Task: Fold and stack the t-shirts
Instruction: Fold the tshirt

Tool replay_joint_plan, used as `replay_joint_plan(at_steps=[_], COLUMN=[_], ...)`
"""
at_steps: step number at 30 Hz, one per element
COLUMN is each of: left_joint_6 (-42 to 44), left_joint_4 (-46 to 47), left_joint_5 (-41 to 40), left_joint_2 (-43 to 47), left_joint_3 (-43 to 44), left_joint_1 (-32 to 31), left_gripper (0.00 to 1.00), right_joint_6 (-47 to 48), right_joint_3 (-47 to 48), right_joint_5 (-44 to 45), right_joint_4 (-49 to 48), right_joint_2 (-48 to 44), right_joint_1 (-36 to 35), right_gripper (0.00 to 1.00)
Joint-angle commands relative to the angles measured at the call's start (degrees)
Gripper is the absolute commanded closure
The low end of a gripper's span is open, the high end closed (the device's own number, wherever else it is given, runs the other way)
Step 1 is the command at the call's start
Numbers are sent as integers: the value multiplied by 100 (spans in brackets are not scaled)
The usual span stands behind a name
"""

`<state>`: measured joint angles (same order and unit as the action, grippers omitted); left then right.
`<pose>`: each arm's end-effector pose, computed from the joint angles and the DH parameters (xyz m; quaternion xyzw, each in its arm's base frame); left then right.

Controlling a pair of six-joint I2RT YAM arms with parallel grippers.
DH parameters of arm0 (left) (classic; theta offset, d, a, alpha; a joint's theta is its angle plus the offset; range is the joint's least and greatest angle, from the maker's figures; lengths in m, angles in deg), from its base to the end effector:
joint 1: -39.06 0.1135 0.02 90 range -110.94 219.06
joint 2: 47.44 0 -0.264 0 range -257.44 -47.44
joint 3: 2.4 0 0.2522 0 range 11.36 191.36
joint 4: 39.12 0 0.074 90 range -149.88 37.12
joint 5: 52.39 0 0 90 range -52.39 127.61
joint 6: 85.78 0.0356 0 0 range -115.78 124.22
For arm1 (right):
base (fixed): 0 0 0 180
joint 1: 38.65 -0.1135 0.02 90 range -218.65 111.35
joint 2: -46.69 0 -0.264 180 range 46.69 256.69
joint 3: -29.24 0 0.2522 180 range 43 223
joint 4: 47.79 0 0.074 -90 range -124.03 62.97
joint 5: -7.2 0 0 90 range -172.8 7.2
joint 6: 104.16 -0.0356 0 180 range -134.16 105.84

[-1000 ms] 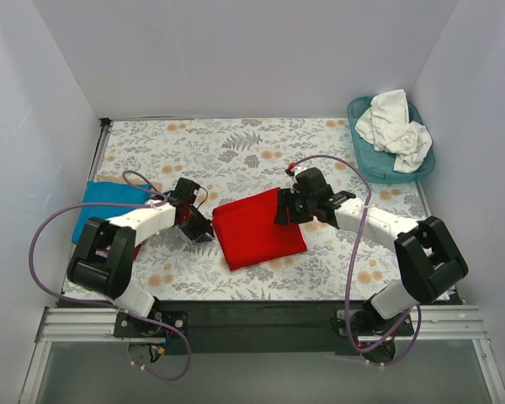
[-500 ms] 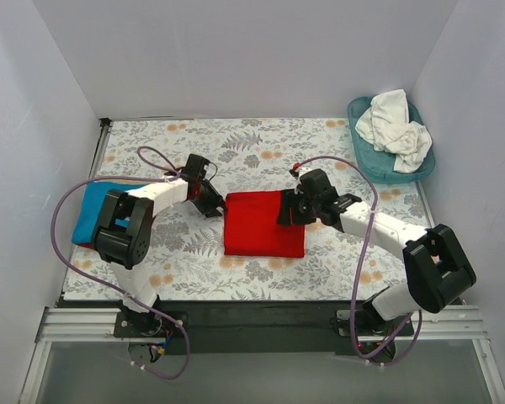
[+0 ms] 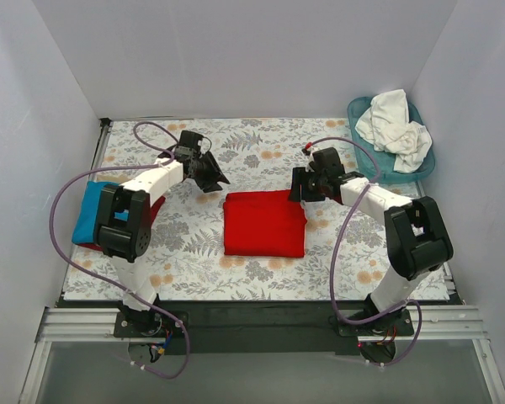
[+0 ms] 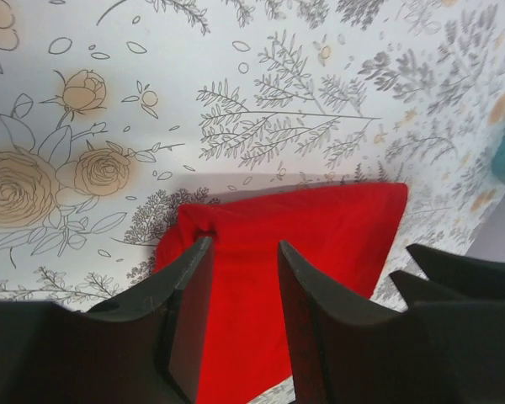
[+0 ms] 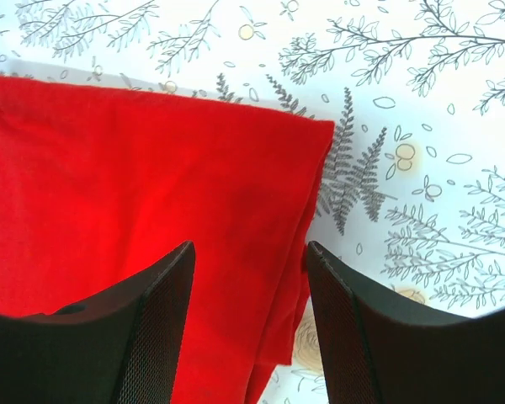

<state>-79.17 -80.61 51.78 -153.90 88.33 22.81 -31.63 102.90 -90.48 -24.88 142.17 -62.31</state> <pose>0.3780 -0.1193 0.2071 -0.4974 0.8125 -0.2903 0.0903 0.3251 0.1476 0.2056 -0.0755 0.9182 0.1928 0.3378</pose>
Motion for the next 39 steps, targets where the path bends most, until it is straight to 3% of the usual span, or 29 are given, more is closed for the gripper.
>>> replay_joint_plan(at_steps=[1, 21, 26, 32, 39], left_joint_6=[332, 289, 271, 227, 183], left_joint_4=[-101, 4, 30, -5, -189], left_joint_5=[419, 762, 868, 850, 771], left_joint_2=[-261, -868, -886, -701, -324], left_joint_3=[160, 380, 380, 459, 547], left_joint_1=[-18, -54, -62, -62, -62], left_gripper=[65, 68, 76, 99, 100], right_joint_6=[192, -221, -300, -344, -344], right_joint_3=[329, 892, 971, 980, 997], right_joint_5=[-216, -735, -787, -796, -787], right_joint_4=[-194, -510, -545, -554, -554], right_joint_2=[181, 1350, 1447, 1429, 1271], right_joint_1=[186, 327, 327, 327, 362], right_gripper=[38, 42, 55, 79, 95])
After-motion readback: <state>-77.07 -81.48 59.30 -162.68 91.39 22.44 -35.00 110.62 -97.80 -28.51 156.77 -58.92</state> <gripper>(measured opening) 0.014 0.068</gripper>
